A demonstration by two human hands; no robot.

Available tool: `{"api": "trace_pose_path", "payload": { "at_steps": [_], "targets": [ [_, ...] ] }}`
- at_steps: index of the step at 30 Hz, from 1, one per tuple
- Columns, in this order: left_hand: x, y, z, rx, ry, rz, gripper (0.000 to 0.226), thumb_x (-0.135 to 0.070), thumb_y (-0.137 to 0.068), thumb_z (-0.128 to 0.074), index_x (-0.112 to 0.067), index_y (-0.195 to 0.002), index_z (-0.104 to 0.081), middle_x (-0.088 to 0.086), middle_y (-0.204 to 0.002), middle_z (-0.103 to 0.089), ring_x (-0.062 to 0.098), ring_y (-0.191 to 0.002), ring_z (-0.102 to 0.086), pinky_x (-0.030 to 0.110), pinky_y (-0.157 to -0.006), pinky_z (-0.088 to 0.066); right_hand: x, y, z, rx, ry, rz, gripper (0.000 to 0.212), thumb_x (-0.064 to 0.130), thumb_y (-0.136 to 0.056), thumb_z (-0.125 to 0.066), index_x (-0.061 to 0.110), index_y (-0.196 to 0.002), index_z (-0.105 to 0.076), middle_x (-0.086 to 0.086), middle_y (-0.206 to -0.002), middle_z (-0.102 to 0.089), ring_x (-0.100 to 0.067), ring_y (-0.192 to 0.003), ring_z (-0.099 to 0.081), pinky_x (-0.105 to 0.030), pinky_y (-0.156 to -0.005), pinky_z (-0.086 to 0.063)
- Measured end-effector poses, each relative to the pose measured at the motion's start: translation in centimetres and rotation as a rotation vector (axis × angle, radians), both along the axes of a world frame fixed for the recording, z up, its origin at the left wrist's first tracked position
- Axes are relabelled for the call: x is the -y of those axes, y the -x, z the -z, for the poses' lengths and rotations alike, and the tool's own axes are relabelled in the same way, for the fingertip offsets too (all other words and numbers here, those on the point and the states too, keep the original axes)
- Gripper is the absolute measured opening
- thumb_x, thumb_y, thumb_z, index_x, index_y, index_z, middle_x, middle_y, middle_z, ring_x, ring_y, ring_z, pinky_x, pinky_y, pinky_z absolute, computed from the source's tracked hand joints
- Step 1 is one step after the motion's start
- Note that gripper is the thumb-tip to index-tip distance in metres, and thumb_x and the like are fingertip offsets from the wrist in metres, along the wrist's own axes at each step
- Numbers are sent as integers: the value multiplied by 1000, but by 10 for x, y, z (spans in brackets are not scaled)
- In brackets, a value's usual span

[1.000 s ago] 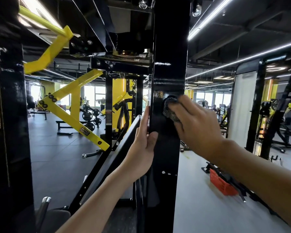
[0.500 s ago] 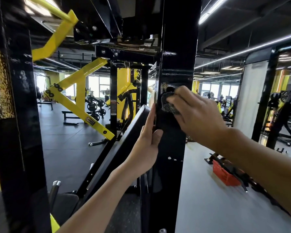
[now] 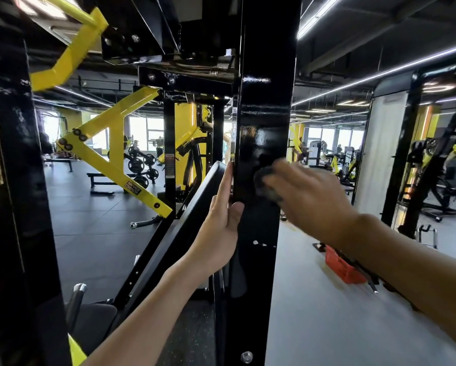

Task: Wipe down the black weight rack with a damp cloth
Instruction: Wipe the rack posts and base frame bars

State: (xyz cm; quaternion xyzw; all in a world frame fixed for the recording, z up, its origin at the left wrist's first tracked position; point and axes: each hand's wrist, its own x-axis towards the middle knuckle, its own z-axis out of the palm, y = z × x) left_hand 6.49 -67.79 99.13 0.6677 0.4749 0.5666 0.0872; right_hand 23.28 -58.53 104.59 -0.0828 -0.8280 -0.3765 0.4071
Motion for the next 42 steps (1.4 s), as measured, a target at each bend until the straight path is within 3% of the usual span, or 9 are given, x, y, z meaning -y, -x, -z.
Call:
{"api": "trace_pose_path", "payload": {
  "at_steps": [3,8,11,14,20,23,27,33,42],
  "targets": [
    [-3,2,4,3,20,-28,65,-28,-105,-36,-55,-146,7,24,-157,-18,41,-139,-19,43,-108,-22,8,3,7,-162,99,22,25,10,-95,-46,6,-105,-69,-9,-107,-64,-22,-74,-63,-21,-57,-43],
    [-8,8,21,21,13,58,70,-15,-106,-35,-48,-154,4,-19,-164,-11,-5,-148,-15,25,-120,-21,2,-2,17,14,13,6,23,7,-97,-48,6,-108,-68,-10,-105,-64,-25,-76,-64,-30,-55,-52],
    [-6,10,28,31,56,53,74,-12,-106,-36,-50,-154,5,-15,-165,-14,-8,-144,-25,18,-116,-29,8,7,26,-170,125,13,20,7,-92,-53,5,-105,-69,-9,-104,-65,-24,-74,-64,-25,-55,-45],
    [-2,8,31,-2,63,22,78,-1,-103,-39,-38,-156,4,-10,-164,-16,-26,-131,-27,-2,-98,-31,9,11,42,107,-23,-10,19,6,-96,-51,5,-108,-66,-9,-101,-61,-23,-69,-60,-33,-49,-51],
    [-7,11,50,52,77,28,79,-1,-104,-36,-48,-155,1,5,-164,-22,28,-151,-20,51,-120,-27,16,23,41,-120,47,-20,16,5,-95,-53,6,-102,-67,-10,-97,-62,-23,-66,-59,-29,-47,-44],
    [-7,13,52,24,81,21,78,1,-103,-38,-39,-157,2,2,-164,-23,14,-148,-28,35,-119,-32,13,23,48,93,-66,-40,16,4,-93,-57,6,-107,-66,-10,-102,-62,-24,-71,-58,-34,-53,-50],
    [-8,12,53,-9,100,11,80,0,-103,-39,-43,-156,4,0,-163,-25,9,-142,-36,8,-104,-36,20,31,46,-158,110,-35,19,6,-95,-51,5,-104,-68,-10,-99,-63,-25,-71,-61,-35,-48,-49],
    [-10,16,63,28,93,60,85,-1,-102,-44,-50,-155,1,-11,-147,-45,20,-109,-61,41,-99,-52,14,21,48,-85,103,-45,19,4,-92,-54,5,-106,-67,-13,-104,-63,-27,-78,-63,-39,-55,-54],
    [-13,19,68,14,47,85,85,-6,-102,-46,-50,-154,4,-7,-165,-17,21,-145,-36,50,-113,-39,12,4,60,-229,225,-21,22,6,-91,-53,4,-105,-70,-10,-104,-65,-22,-77,-62,-22,-65,-47]
  ]
}}
